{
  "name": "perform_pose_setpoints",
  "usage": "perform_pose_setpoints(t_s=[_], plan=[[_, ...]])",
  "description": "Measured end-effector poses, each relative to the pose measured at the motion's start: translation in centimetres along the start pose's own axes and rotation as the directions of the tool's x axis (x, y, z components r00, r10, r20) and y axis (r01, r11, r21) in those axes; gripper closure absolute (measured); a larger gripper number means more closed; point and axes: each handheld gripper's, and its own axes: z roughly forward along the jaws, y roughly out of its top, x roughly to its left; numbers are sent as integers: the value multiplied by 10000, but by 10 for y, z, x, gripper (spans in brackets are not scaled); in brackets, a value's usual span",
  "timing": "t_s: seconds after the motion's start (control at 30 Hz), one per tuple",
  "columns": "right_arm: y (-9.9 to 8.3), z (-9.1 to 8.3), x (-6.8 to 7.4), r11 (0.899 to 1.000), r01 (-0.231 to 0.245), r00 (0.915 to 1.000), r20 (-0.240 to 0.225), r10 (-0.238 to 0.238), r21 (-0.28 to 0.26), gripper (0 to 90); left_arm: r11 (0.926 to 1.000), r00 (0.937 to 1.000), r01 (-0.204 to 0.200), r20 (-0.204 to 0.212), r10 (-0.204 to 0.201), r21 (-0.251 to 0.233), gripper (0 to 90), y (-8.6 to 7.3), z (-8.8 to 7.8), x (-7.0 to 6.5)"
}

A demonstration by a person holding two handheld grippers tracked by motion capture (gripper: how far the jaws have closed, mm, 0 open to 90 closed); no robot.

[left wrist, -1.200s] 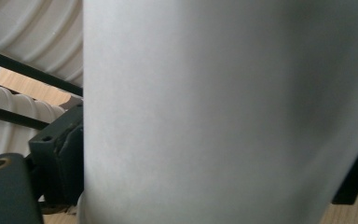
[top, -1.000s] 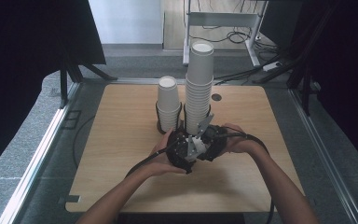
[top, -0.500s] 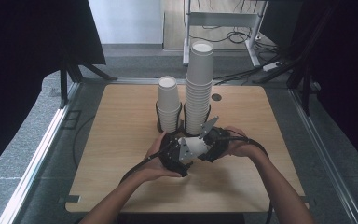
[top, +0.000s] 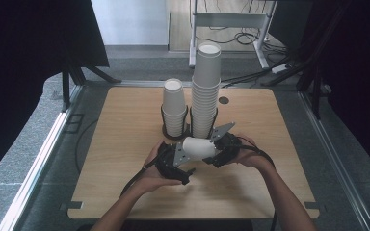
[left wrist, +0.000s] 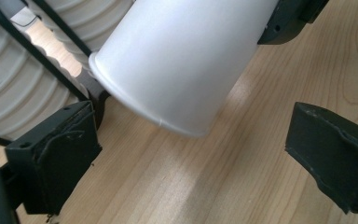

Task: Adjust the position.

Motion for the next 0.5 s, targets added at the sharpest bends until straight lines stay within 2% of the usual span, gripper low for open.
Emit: perform_pose_setpoints(t_s=[0.17, 0.3, 0.5], plan=[[-2, -3, 2, 9981, -377, 9993, 0, 378, -483, 220, 9985, 9988, 495, 43, -494, -240, 36, -4, -7, 5], [-5, -4, 3, 9935, -732, 9968, 246, 756, -872, 219, 9941, 9955, 940, 157, -933, -542, 45, -6, -15, 12], [-6, -8, 4, 9720, -1239, 9903, 368, 1338, -1996, 219, 9831, 9868, 1586, 477, -1547, -915, 48, -14, -18, 13]])
